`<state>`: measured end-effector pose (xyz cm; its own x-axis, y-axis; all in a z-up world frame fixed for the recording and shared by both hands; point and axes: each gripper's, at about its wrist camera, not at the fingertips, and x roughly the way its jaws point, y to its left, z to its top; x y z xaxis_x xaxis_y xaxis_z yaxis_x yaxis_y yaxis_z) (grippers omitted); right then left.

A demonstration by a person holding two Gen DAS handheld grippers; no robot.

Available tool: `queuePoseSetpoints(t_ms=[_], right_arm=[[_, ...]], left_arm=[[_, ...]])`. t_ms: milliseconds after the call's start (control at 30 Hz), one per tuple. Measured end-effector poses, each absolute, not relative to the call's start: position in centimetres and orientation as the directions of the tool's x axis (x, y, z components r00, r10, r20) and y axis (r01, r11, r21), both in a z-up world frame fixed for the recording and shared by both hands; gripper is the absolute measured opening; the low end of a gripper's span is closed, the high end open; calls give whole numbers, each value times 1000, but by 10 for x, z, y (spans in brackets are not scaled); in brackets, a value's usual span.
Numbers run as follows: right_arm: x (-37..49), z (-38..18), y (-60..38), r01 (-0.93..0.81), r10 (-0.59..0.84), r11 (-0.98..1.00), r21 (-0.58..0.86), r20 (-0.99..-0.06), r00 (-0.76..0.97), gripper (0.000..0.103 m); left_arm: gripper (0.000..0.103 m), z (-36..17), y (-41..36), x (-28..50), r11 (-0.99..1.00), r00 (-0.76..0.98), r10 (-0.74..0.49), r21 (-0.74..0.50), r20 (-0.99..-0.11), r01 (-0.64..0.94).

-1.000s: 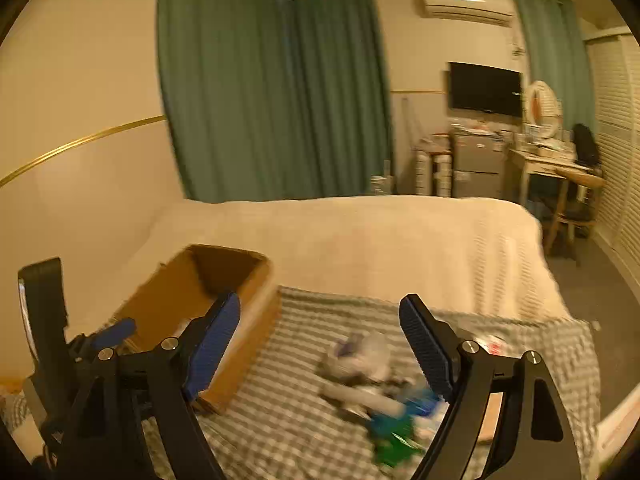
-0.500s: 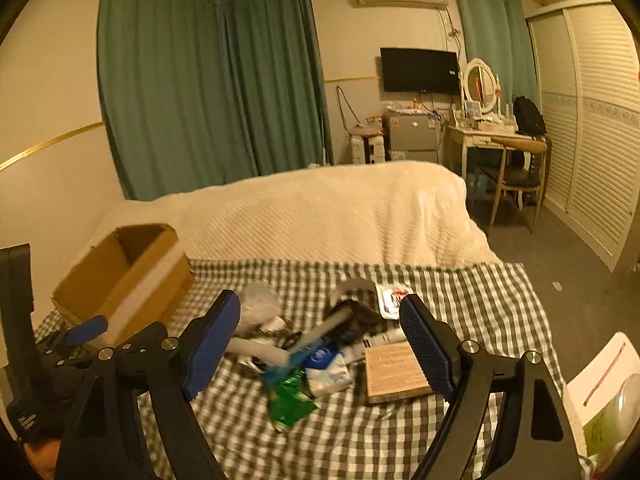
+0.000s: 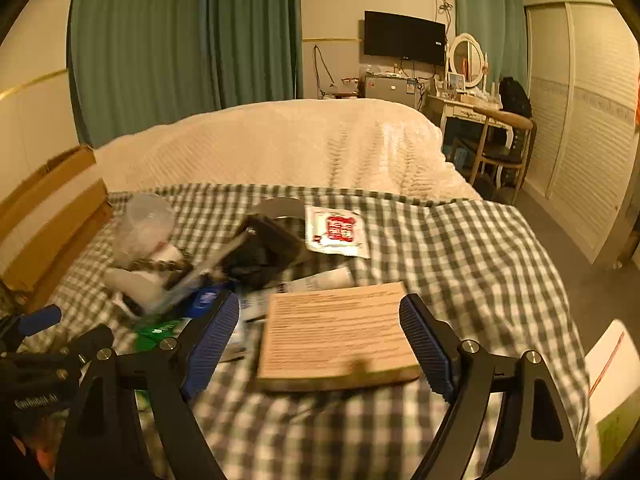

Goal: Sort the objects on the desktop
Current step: 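Grasp the green sachet with the left gripper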

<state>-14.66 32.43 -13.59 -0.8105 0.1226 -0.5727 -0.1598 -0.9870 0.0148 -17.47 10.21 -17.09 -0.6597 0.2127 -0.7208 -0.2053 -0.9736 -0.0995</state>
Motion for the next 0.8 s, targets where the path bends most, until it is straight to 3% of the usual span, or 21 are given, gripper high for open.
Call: queuePoseSetpoints(t_ms=[167, 233, 300, 467, 567, 800], right_arm=[[-154, -148, 335, -140, 97, -990, 28, -593, -799, 83], [-156, -159, 339, -80, 18, -994, 75, -608, -793, 91], [-158, -161, 335, -100, 59, -994, 32, -618, -784, 98], [-164, -169, 321, -89, 113, -994, -70, -645, -756, 98], [-163, -170, 321, -100, 132, -991, -86, -649, -749, 103], [-171, -180, 324, -107, 157, -988, -115, -672, -724, 103]], left_arm=[[103, -184, 123, -181, -972, -643, 206, -77, -738, -223], [103, -190, 126, -179, -971, -624, 212, -89, -752, -224], [103, -196, 128, -176, -969, -615, 218, -95, -757, -226], [103, -198, 130, -175, -971, -601, 209, -90, -772, -222], [103, -200, 132, -173, -961, -573, 248, -126, -781, -245], [103, -207, 131, -177, -954, -559, 259, -118, -788, -276]])
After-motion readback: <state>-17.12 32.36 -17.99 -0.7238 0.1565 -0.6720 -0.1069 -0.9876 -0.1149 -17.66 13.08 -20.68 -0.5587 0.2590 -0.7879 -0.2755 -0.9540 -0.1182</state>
